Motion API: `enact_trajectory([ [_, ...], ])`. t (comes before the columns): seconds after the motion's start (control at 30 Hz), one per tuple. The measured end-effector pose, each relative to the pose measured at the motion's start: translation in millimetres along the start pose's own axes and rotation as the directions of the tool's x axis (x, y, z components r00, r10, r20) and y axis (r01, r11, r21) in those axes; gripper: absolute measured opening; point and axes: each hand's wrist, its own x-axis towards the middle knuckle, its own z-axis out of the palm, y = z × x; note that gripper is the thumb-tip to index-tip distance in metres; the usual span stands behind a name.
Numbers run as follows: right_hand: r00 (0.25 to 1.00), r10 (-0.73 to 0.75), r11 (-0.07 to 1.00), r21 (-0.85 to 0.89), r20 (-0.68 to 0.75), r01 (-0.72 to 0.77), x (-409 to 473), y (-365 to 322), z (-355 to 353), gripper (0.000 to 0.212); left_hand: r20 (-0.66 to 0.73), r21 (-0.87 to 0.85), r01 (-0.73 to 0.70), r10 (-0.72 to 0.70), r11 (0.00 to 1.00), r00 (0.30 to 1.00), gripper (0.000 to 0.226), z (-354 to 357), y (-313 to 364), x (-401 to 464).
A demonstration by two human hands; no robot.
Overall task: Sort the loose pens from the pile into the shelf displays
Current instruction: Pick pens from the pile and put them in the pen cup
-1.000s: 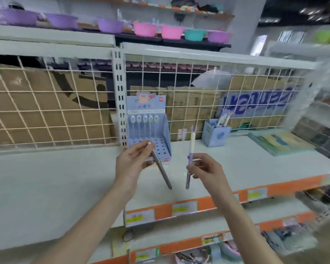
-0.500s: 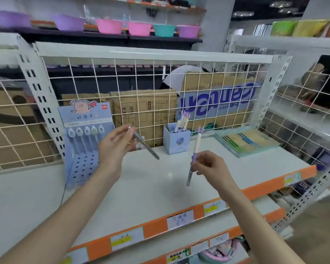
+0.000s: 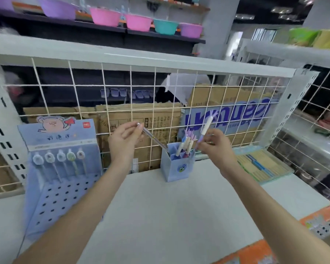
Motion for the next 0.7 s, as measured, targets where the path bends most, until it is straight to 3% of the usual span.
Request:
enact_trajectory([
  [0.13,0.99,-0.051,0.999,-0.024,-0.129,0.048,32.7,8.2,14.1,0.016,0.031,0.045,-0.003,0.002,0.999,1.0,0.016,11.3,-20.4,22.4],
  [0.27,0.985,-0.098,0.994,-0.053,-0.145,0.091,50.5,19.7,22.7,0.018,0.099,0.152,-0.022,0.007,0.988,0.995,0.019,23.1,-38.4,30.1],
  [0.53,0.948,-0.312,0.95,-0.04,-0.067,0.31,64.3,43.8,31.0,0.075,0.266,0.481,-0.243,0.124,0.842,0.956,0.021,39.3,-60.4,27.8],
  [0.7,0.889,-0.449,0.892,-0.101,-0.092,0.441,69.6,51.6,30.5,0.081,0.314,0.641,-0.355,0.19,0.68,0.93,0.026,49.3,-71.3,17.8],
])
